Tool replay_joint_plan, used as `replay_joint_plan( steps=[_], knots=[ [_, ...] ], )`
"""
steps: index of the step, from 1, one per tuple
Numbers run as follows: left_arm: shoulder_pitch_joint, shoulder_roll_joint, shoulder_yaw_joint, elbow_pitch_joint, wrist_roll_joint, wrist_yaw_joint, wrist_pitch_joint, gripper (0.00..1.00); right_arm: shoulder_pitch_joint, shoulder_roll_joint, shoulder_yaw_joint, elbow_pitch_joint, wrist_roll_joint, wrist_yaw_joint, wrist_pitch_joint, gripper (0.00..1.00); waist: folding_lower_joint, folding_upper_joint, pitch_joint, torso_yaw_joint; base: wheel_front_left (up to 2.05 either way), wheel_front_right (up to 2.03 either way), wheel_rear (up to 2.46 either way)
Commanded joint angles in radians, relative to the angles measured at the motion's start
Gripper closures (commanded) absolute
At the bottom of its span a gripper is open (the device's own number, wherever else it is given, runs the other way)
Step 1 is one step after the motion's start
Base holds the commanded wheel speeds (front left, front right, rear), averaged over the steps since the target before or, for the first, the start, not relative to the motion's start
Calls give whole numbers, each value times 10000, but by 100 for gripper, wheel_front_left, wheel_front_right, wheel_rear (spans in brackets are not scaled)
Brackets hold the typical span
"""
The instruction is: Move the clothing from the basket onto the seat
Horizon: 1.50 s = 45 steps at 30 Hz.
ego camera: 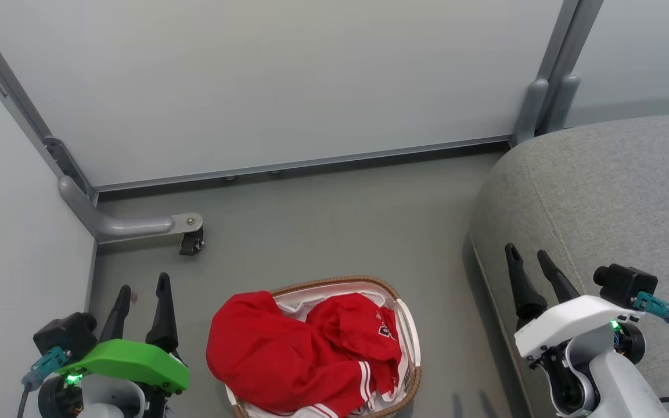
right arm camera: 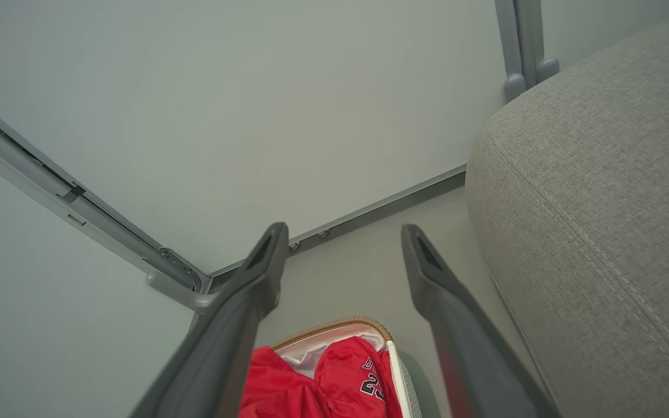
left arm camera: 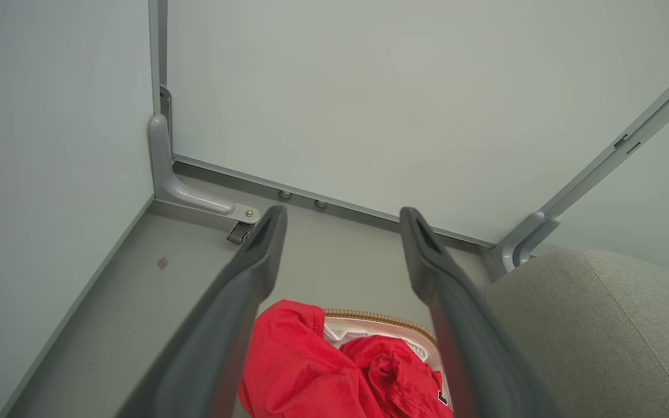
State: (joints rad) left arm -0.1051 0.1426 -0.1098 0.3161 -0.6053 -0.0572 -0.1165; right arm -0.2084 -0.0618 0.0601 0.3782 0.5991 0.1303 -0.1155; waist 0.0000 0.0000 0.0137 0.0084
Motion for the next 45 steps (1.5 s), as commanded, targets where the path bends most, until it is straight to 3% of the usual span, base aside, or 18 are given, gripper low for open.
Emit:
replay_joint_plan(
  steps=[1, 14, 28, 45],
  knots=[
    [-276, 150, -89, -205, 337, 96, -102, 0, -274, -35, 22, -182, -375, 5, -109, 0, 0, 0, 7, 2, 0, 0, 0],
    [-229, 386, -413, -474, 1599, 499, -453, 0, -326, 61, 91, -392, -2059, 5, -460, 0, 0, 0, 66, -41, 0, 0, 0],
    [207, 89, -150, -96, 2566, 223, -780, 0, -285, 86, 138, 458, -3502, 5, -787, 0, 0, 0, 56, -139, 0, 0, 0],
    [306, -494, 274, 151, 3915, -348, -1133, 0, -452, 104, 247, 323, -4905, 4, -1150, 0, 0, 0, 417, -275, 0, 0, 0]
  ],
)
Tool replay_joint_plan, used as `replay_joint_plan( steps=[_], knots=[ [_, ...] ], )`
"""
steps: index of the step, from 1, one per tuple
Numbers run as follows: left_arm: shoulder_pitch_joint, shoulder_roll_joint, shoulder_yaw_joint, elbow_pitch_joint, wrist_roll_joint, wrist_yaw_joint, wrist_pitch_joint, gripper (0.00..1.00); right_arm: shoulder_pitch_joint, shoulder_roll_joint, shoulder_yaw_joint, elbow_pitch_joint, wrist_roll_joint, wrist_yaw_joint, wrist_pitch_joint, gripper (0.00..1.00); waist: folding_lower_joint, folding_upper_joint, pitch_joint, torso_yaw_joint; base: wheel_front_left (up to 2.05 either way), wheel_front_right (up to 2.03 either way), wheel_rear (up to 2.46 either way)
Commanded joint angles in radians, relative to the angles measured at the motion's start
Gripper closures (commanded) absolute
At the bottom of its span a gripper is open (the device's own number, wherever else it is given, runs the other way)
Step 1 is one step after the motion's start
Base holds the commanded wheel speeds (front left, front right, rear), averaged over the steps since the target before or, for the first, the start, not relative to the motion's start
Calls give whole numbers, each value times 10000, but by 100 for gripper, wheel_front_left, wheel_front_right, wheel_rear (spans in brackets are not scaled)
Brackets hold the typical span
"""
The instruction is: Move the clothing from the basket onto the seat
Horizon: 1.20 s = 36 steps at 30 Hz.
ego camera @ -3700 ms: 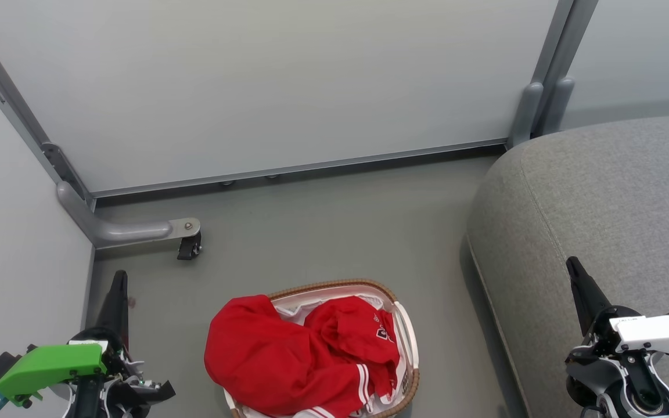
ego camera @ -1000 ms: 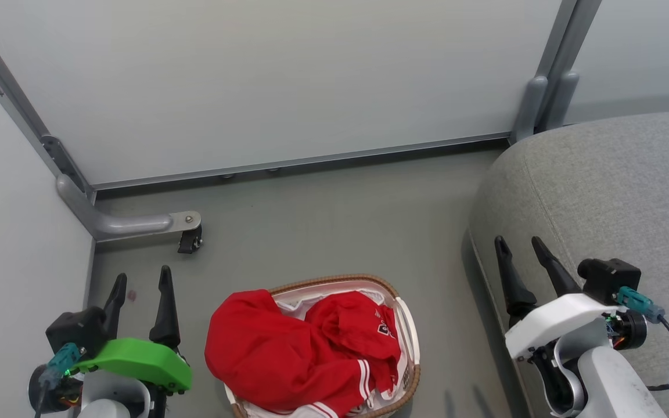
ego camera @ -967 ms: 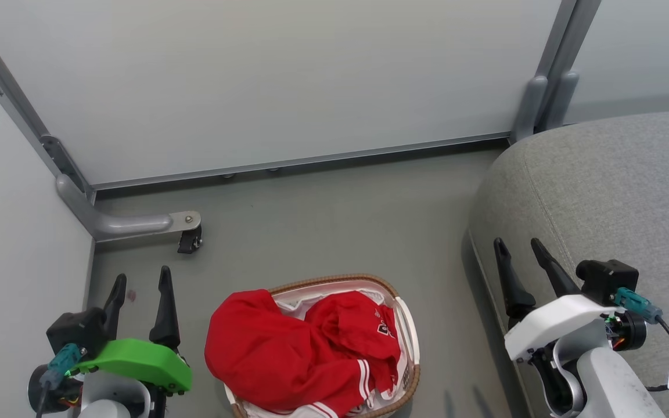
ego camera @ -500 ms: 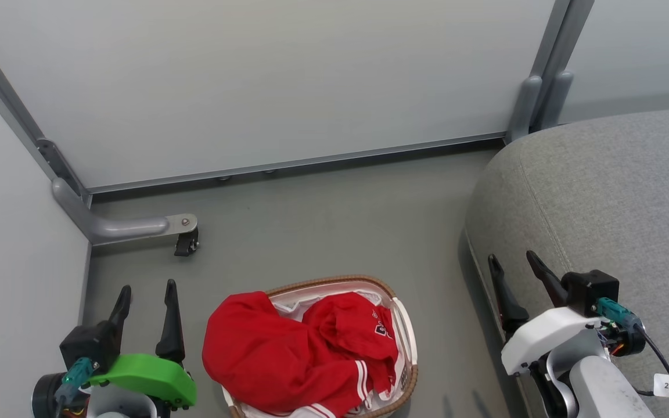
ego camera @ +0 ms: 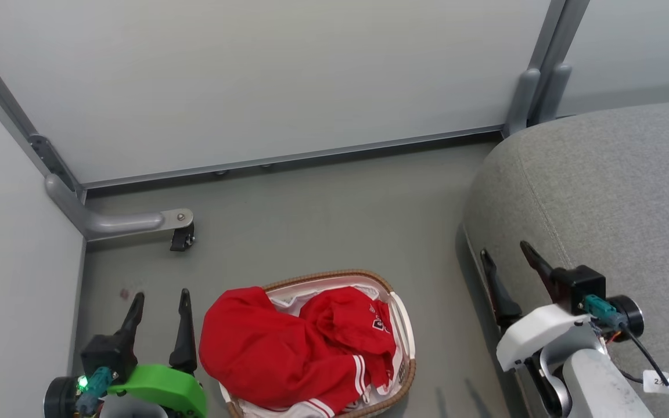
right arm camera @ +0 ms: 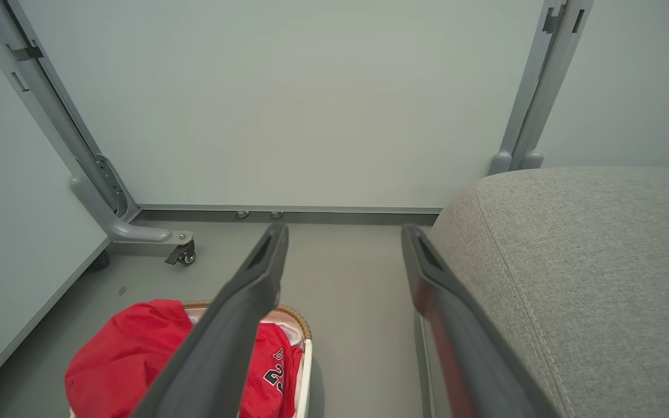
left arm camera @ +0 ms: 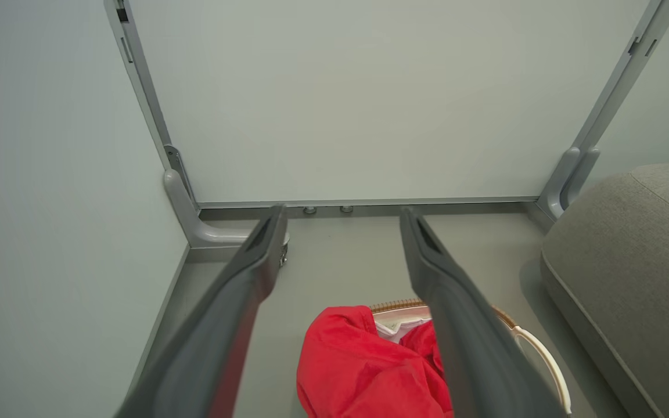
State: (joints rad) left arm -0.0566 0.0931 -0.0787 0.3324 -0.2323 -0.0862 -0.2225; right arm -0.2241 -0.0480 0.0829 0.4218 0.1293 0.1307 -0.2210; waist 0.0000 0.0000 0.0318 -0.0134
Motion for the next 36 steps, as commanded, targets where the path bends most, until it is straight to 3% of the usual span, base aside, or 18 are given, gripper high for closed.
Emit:
replay_joint_plan(
  steps=[1, 9, 21, 31, 36],
  knots=[
    [-281, -3, -75, -7, 250, -125, -96, 0, -379, -33, 28, -194, -258, 0, -113, 0, 0, 0, 382, -83, 0, 0, 0],
    [-1641, 39, -598, 622, 671, -440, -264, 0, -1482, -42, 269, -1115, -704, -1, -280, 0, 0, 0, 2434, -504, 0, 0, 0],
    [-3795, 904, -2873, 1842, 765, -448, -432, 0, -2886, -43, 784, -2306, -1190, -1, -458, 0, 0, 0, 5041, -1227, 0, 0, 0],
    [-5348, 1725, -4550, 4010, 25, -450, -420, 0, -3541, -37, 976, -3287, -514, -3, -456, 0, 0, 0, 6612, -1671, 0, 0, 0],
    [-6148, 1775, -5537, 5673, -412, -450, -357, 0, -3625, -38, 1069, -3559, -309, -3, -456, 0, 0, 0, 7136, -1793, 0, 0, 0]
  ],
)
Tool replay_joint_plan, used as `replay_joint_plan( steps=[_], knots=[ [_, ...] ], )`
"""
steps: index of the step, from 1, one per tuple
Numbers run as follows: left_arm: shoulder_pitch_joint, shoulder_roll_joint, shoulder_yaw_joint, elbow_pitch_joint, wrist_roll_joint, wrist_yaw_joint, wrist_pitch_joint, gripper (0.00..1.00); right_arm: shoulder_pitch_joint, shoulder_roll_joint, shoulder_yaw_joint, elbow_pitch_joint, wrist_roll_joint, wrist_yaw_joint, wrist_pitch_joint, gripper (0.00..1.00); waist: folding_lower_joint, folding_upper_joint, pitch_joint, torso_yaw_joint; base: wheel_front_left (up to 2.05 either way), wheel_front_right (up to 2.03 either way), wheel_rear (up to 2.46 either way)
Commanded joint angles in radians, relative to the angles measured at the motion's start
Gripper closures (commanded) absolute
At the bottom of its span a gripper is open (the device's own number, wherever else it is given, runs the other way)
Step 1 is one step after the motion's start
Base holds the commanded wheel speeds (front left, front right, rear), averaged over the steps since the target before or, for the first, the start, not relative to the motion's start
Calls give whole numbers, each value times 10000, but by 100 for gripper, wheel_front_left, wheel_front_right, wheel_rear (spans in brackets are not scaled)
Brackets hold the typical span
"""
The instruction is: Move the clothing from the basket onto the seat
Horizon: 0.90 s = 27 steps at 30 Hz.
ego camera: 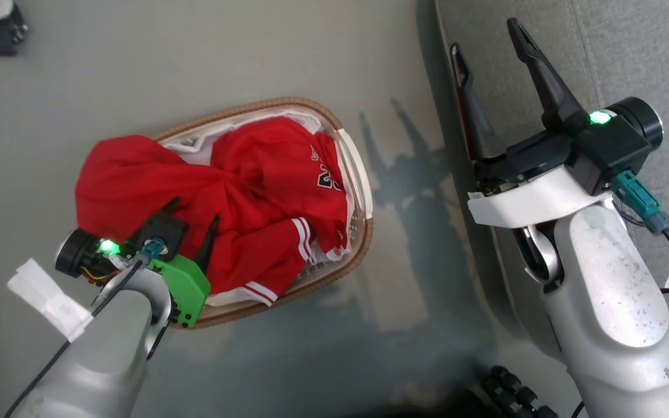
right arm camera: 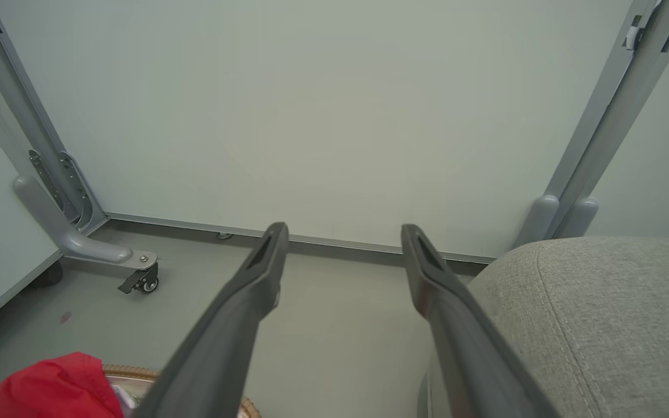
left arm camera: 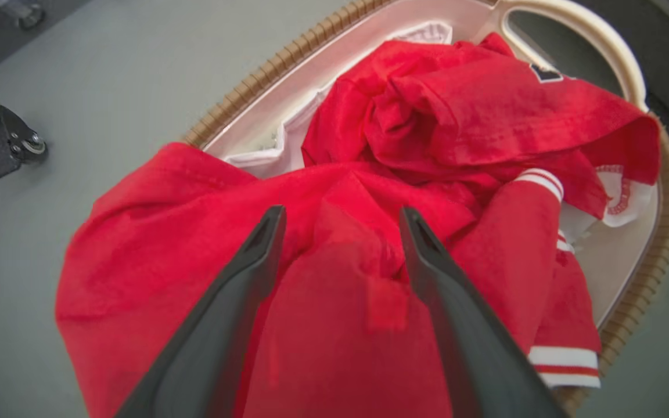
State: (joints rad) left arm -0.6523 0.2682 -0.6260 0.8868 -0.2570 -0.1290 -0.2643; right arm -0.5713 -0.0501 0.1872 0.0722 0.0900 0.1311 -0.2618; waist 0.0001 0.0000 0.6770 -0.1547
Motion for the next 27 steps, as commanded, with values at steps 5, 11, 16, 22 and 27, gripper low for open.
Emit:
replay_joint_plan(
  steps=[5, 11, 16, 22, 27],
  knots=[
    [-966, -2, -1088, 1267, -760, -23, 372, 0, -244, -20, 141, -280, 200, -6, -48, 0, -1, 0, 1075, -523, 0, 0, 0],
    [-1800, 166, -1777, 2386, -1141, -23, 1040, 0, -443, -18, 273, -590, 338, -6, -48, 0, -1, 0, 1469, -715, 0, 0, 0],
    [-2159, 44, -2150, 2949, -1324, -23, 1286, 24, -516, -18, 382, -793, 505, -6, -48, 0, -1, 0, 1657, -887, 0, 0, 0],
    [-2117, -77, -2322, 3086, -1758, -24, 728, 100, -360, -21, 427, -593, 585, -6, -48, 0, -1, 0, 1412, -925, 0, 0, 0],
    [-1693, -313, -1995, 3116, -2199, 74, 106, 100, -59, -24, 364, -262, 446, -6, -48, 0, -1, 0, 465, -797, 0, 0, 0]
  ],
)
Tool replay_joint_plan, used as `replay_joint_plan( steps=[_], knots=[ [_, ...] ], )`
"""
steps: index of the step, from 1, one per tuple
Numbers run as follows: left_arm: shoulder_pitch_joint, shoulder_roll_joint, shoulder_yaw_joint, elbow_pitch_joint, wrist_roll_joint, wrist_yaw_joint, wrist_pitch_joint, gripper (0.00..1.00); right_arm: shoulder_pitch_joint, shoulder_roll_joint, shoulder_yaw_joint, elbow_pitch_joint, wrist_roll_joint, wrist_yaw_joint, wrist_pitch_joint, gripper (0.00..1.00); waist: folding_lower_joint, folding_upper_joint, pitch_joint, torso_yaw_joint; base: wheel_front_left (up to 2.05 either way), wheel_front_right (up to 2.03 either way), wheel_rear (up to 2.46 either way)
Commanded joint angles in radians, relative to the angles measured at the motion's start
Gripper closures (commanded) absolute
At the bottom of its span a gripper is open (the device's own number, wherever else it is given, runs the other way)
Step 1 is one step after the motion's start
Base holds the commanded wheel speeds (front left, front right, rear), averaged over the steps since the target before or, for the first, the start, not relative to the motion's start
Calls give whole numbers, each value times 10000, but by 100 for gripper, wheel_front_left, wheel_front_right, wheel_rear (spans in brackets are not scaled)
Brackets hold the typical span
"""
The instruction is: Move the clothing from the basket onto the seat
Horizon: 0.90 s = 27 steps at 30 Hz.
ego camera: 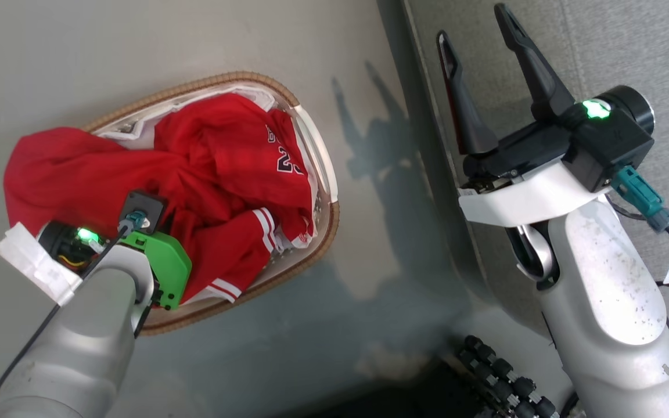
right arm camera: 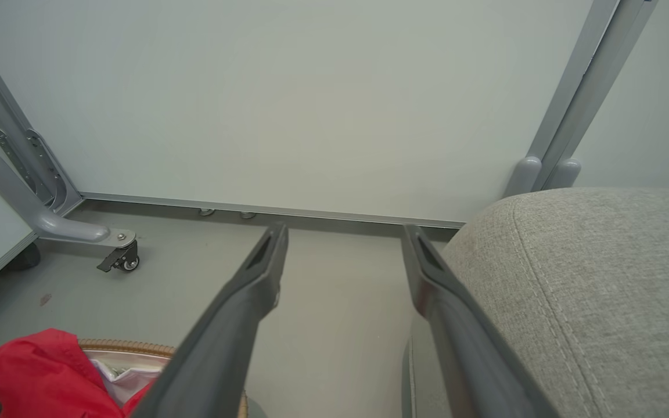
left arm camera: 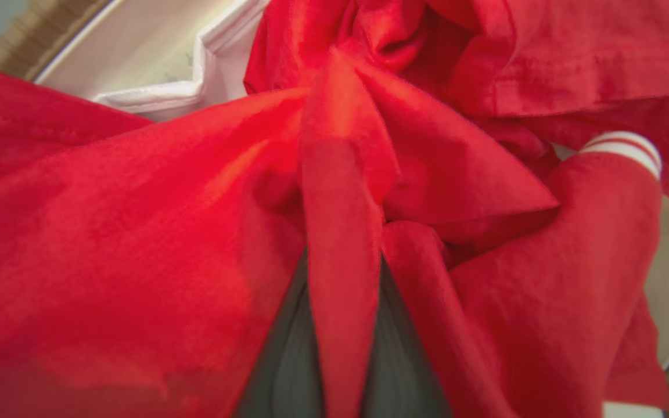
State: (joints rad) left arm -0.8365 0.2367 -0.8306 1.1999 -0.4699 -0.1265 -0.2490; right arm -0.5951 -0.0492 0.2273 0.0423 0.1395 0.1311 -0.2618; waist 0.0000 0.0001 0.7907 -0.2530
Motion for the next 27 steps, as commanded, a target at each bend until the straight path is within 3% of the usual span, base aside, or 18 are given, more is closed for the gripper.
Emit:
replay_joint_plan(
  steps=[1, 6, 11, 20, 27],
  knots=[
    [252, -40, 115, -63, -103, 84, -98, 100, 251, -32, -53, 112, -108, -6, -48, 0, 0, -1, -909, 243, 0, 0, 0],
    [941, -99, 820, -1327, -298, 370, -165, 100, 753, -34, -438, 431, -297, -8, -48, 0, 0, -1, -2154, 643, 0, 0, 0],
    [2022, -91, 1610, -2965, 31, 609, -156, 100, 1341, -35, -664, 801, -519, -8, -48, 0, 0, -1, -3255, 1045, 0, 0, 0],
    [3828, -564, 3069, -5125, 903, 833, -157, 100, 2458, -37, -720, 1414, -629, -8, -48, 0, 0, -1, -5113, 1643, 0, 0, 0],
    [4716, -1052, 4152, -6692, 1558, 552, -158, 100, 3142, -38, -596, 1775, -639, -8, -48, 0, 0, -1, -6219, 1911, 0, 0, 0]
  ],
)
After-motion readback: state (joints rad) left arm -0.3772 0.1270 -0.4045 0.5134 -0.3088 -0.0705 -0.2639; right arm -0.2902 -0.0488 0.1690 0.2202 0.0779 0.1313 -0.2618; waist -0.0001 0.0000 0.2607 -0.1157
